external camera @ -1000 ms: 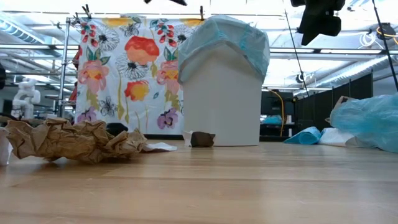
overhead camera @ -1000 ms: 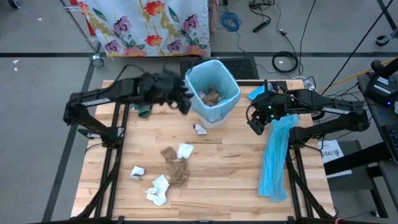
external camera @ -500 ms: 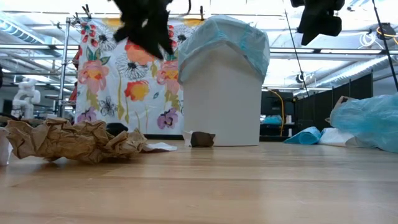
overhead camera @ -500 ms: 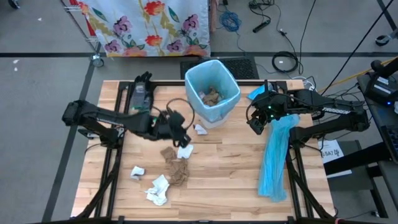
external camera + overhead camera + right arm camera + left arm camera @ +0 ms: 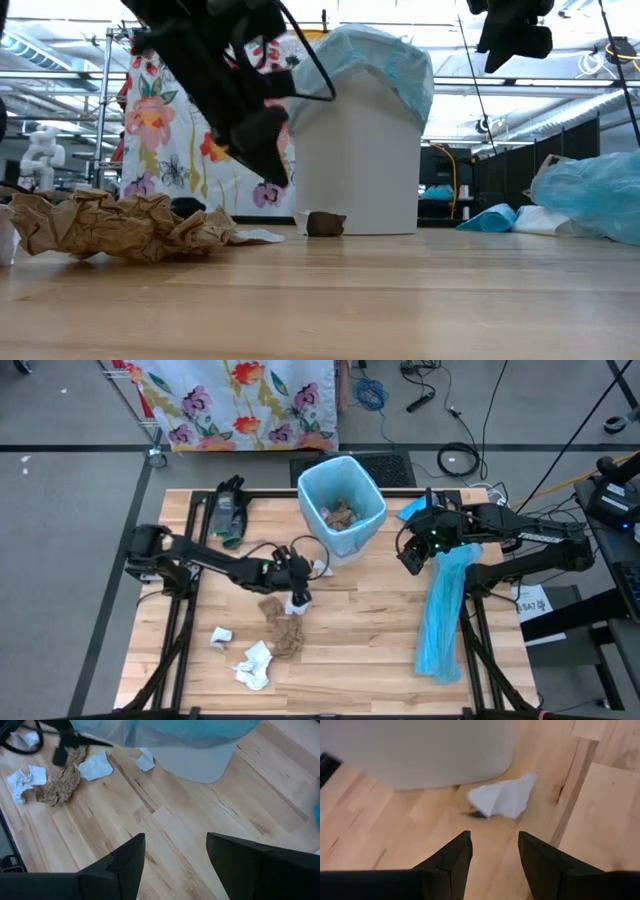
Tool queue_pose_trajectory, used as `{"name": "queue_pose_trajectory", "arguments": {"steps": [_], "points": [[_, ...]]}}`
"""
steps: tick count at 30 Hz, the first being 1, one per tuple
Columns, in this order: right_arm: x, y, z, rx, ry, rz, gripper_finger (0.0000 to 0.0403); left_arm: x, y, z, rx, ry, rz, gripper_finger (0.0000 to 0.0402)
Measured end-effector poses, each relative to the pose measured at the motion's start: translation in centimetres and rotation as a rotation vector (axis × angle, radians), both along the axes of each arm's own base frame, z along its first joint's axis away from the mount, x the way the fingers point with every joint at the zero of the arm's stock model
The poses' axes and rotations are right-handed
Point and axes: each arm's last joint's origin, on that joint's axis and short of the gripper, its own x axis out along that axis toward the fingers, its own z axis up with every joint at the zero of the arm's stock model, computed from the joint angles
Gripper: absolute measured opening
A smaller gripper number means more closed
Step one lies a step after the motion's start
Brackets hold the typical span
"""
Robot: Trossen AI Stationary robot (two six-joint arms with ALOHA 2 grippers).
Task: Place trash/remove bag and relplace
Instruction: Put the right white paper into the trash bin
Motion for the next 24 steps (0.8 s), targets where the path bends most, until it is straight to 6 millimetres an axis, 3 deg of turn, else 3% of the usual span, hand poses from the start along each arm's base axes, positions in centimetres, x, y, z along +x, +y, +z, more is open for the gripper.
{"name": "queue_pose_trajectory", "arguments": {"steps": [5,10,19,24], "points": [[0.0,0.0,0.0,0.027,-0.006,-0.04,0.0203,1.0,0.5,-2.2,0.049,0.05,-0.047,0.0166],[0.0,0.0,0.0,0.04,-0.009,-0.062,0.0203,1.3,1.8,-3.0,0.153,0.069,0.056,0.0166],[0.3,-0.1,0.2,0.03,-0.043,-0.072,0.0203,3.1,3.9,-4.4,0.1,-0.009,-0.027,0.0166],[0.4,-0.1,0.3,0.022,-0.06,-0.093,0.0203,3.2,4.4,-4.0,0.035,-0.03,-0.058,0.0166]]}}
